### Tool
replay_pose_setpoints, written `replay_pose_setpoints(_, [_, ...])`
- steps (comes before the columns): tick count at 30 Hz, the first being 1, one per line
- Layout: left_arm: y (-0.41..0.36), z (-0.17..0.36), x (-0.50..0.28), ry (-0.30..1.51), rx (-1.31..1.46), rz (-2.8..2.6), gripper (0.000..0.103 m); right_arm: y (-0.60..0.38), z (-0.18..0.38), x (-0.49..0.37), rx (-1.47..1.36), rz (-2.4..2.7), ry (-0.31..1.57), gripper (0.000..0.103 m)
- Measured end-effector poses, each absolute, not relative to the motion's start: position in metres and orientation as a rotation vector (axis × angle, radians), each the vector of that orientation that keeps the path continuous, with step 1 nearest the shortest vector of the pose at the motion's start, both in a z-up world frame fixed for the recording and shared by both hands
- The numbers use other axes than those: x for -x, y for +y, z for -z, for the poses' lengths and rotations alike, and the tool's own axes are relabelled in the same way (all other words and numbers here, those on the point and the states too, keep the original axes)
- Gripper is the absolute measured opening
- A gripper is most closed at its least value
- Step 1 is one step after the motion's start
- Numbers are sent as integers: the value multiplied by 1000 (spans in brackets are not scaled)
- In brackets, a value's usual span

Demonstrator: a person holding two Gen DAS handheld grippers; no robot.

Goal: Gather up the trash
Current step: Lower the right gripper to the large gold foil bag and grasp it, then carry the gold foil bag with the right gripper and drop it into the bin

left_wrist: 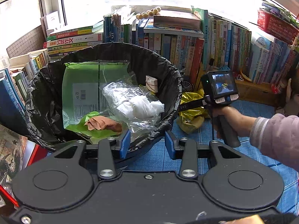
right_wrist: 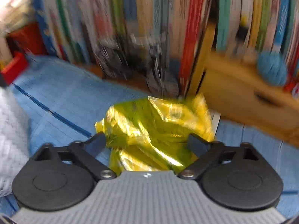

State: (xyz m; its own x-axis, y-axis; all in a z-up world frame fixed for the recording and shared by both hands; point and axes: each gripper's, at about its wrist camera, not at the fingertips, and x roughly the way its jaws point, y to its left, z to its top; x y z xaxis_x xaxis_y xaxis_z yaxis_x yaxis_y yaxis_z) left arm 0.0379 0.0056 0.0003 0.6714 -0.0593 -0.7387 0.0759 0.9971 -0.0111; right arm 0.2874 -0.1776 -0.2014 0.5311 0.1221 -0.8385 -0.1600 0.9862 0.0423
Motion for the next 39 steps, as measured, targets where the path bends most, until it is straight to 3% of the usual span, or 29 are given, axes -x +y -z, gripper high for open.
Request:
replay_pose_setpoints(1, [6,-1,-37,829,-18,76,38,-178,200,-284,34,-148,985,73])
replay_pose_setpoints(2, [6,0,-37,827,-15,76,38,-179,197,-281,35,-133,976,54])
replay_pose_setpoints(3, [6,0,-37,827,-14,77,38,-181,192,-276,30,-134,964,41])
replay_pose_setpoints(6, [6,1,-37,821,-16,76,36,-191,173,-260,15,-148,936,25])
replay_pose_setpoints(16, [6,0,-31,796,-14,80,32,-237,101,-223,-201,-153,828,20])
replay_pose_setpoints(29, [14,0,-24,760,45,93,30,-211,-49,-190,-334,-499,587,20])
replay_pose_setpoints(39, [24,3,-21,741,76,131,30,-113,-62,-203,-317,-790,681,18])
